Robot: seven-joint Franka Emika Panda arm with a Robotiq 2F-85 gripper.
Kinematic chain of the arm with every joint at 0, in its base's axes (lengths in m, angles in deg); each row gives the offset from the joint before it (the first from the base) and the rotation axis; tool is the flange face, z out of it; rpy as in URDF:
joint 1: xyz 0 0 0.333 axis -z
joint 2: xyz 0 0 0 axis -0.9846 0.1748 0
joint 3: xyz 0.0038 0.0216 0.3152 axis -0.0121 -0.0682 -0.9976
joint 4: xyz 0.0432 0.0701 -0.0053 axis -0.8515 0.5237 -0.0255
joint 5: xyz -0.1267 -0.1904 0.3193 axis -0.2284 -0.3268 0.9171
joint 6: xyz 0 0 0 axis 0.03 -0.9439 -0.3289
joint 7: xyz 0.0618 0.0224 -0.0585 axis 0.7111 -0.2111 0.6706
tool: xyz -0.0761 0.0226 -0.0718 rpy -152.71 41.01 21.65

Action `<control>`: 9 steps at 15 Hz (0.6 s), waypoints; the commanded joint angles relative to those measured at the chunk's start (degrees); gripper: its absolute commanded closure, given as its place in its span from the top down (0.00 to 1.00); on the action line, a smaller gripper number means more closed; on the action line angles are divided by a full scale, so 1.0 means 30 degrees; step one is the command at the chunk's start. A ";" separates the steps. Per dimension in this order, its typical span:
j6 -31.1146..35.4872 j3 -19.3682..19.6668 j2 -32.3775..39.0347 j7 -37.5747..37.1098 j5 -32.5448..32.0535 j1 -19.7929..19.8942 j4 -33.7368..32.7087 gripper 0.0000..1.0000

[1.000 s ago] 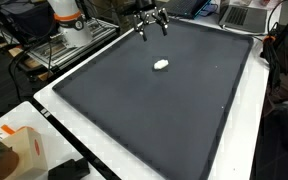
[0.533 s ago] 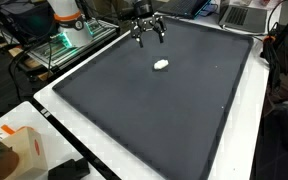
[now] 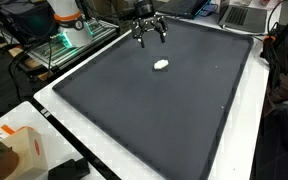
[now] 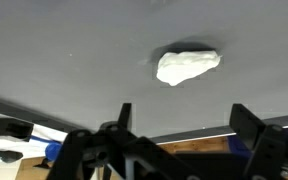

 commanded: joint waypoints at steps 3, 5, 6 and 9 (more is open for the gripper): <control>0.4575 0.2892 -0.0194 0.2620 0.1011 -0.0384 -0.0433 1.00; 0.5720 0.3203 -0.0191 0.4151 0.2073 -0.0064 -0.0556 1.00; 0.6011 0.3317 -0.0136 0.5101 0.2814 0.0053 -0.0592 1.00; 0.6416 0.3486 -0.0015 0.8577 0.5996 0.0315 -0.0391 1.00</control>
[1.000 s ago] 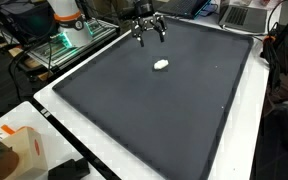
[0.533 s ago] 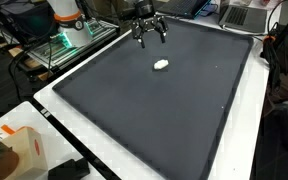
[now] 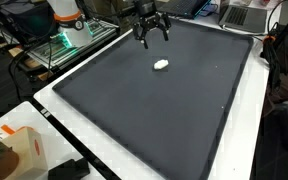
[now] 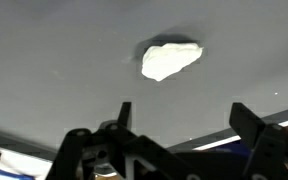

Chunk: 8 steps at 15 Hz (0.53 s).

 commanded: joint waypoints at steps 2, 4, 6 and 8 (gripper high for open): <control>0.1366 0.0118 -0.0026 0.5044 0.4949 0.0383 0.0513 1.00; 0.0754 0.0085 0.0077 0.4125 0.4019 0.0181 0.0089 1.00; 0.0859 0.0085 0.0078 0.4448 0.4377 0.0192 0.0101 1.00; 0.1045 0.0100 0.0180 0.4587 0.4744 0.0242 -0.0009 1.00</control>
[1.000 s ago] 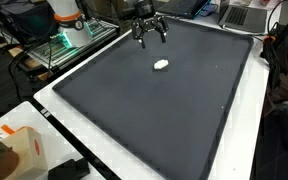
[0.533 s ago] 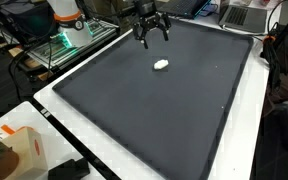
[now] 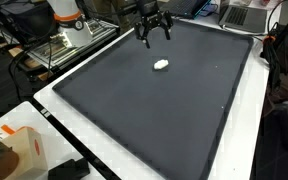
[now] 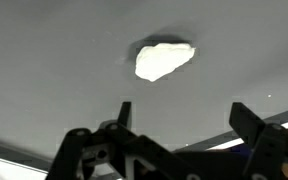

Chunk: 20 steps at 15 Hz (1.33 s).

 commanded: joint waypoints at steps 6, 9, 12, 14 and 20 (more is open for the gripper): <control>0.0273 0.0049 0.1345 0.7654 0.7408 -0.0119 -0.0318 1.00; -0.0214 -0.1179 0.2180 1.2370 1.2310 0.0188 -0.0780 1.00; -0.1832 -0.3931 0.2756 1.6958 1.7205 0.1926 -0.1867 1.00; -0.3897 -0.5175 0.2052 1.9586 2.0343 0.2867 -0.2825 1.00; -0.3429 0.1808 0.1611 2.1219 2.2747 -0.4283 -0.2938 1.00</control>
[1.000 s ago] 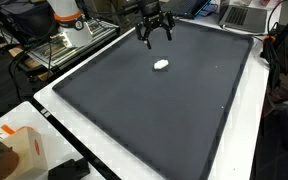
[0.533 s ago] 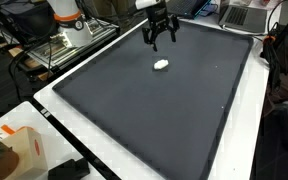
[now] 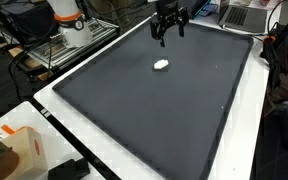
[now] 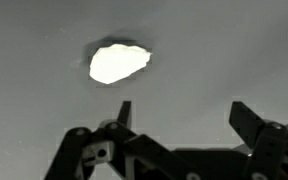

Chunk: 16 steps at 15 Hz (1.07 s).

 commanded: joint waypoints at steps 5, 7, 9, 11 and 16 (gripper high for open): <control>-0.2128 0.5509 -0.0310 0.3887 0.2731 -0.5290 -0.1182 1.00; -0.4216 0.6353 -0.0282 0.5389 0.2750 -0.5902 -0.2237 1.00; -0.6622 0.6843 -0.0170 0.6616 0.2875 -0.6268 -0.3441 1.00; -0.8862 0.7279 0.0186 0.6969 0.2337 -0.6654 -0.4787 1.00; -1.3316 0.7760 0.1727 0.7235 0.2281 -0.7281 -0.8001 1.00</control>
